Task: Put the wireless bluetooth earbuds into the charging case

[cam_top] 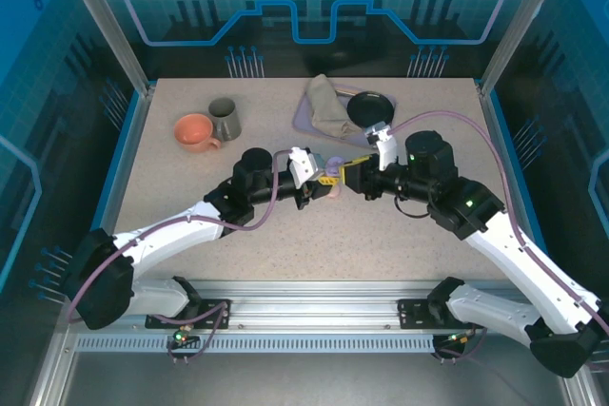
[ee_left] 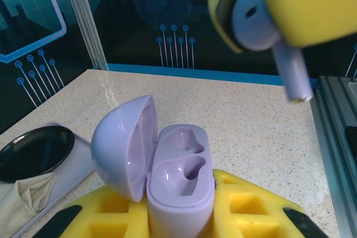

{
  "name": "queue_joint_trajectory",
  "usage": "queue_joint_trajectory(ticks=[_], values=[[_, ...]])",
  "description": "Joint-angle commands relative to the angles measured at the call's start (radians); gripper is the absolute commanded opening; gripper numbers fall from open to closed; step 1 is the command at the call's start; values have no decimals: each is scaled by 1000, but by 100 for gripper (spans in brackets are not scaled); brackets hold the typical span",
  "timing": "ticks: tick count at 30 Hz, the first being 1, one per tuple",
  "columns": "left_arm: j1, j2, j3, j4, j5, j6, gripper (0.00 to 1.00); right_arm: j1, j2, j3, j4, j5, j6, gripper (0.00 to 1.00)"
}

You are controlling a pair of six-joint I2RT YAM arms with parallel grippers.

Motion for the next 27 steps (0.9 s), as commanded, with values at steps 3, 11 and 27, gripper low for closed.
queue_joint_trajectory(ticks=[3,11,27], values=[[-9,9,41,31,-9,-3,0,40,37,53,-5,85,-33,21],[-10,3,39,22,-4,-1,0,94,86,100,-41,183,-84,21],[-9,-17,48,-16,-4,-11,0,157,106,102,-54,330,-139,21]])
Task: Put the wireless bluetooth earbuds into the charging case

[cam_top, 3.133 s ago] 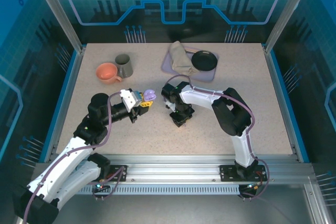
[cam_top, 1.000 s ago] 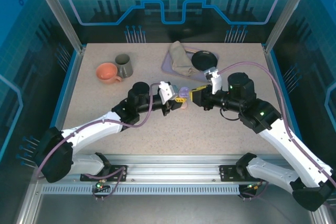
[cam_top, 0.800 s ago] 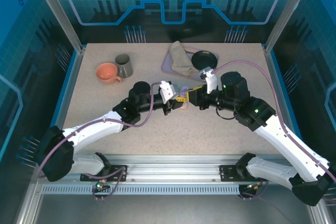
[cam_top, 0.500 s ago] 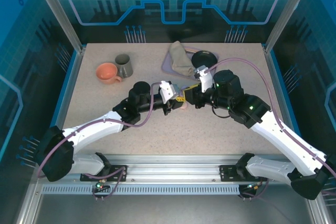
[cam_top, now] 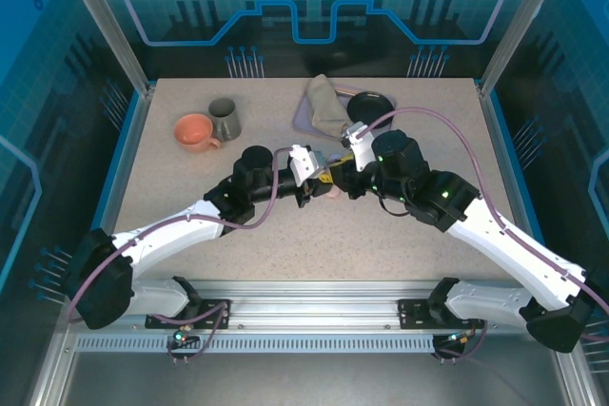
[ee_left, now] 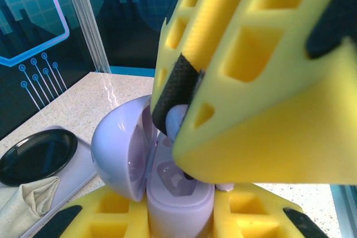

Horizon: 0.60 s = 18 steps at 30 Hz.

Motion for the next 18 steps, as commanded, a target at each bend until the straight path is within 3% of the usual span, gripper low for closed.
queue_joint_trajectory(ticks=[1,18], values=[[-8,-18,26,-1,2,-12,0,12,-20,16,15,32,-12,21],[-8,-15,37,-12,10,-19,0,13,-33,-19,59,54,-16,21]])
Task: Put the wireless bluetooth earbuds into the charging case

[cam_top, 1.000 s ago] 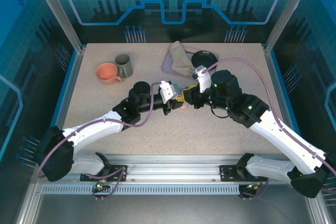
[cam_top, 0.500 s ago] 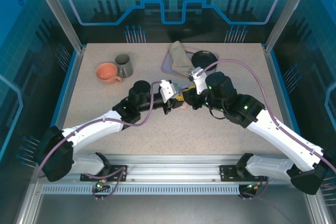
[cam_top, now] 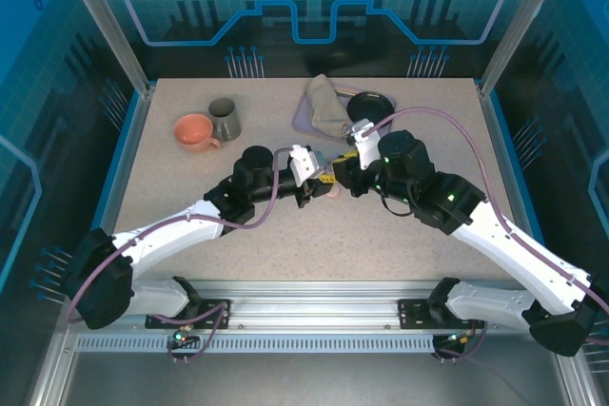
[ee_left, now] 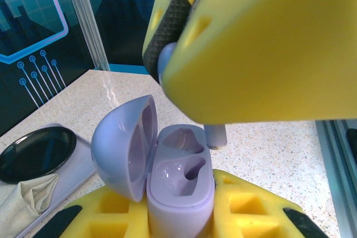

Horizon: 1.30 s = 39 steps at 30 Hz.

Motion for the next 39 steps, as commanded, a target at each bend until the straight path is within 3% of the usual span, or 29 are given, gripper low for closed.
queue_joint_trajectory(ticks=[1,22,39], values=[[-9,-17,36,-3,9,-20,0,14,-3,-13,27,29,-17,21],[-9,-24,42,-10,13,-24,0,29,26,-36,22,54,-40,21],[-9,-12,59,-24,25,-71,0,-22,-82,-136,186,7,23,21]])
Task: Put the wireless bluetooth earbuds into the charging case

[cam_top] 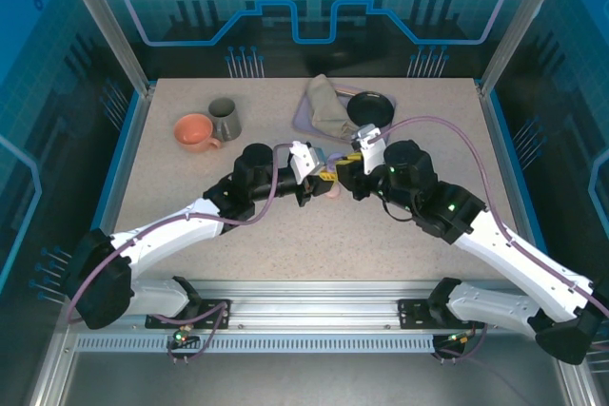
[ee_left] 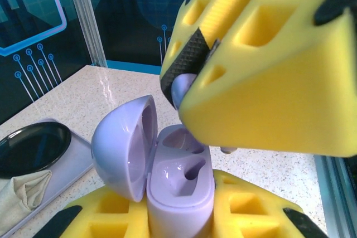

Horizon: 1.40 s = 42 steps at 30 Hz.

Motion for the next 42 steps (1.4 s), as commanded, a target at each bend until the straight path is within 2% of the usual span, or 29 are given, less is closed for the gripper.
queue_joint_trajectory(ticks=[1,23,42], values=[[-9,-12,34,9,25,-24,0,-14,-15,-13,61,-15,19,21],[-9,-2,50,-11,37,-31,0,-14,15,-5,124,-8,8,21],[-8,-6,60,-16,42,-40,0,-14,34,-14,105,23,-28,21]])
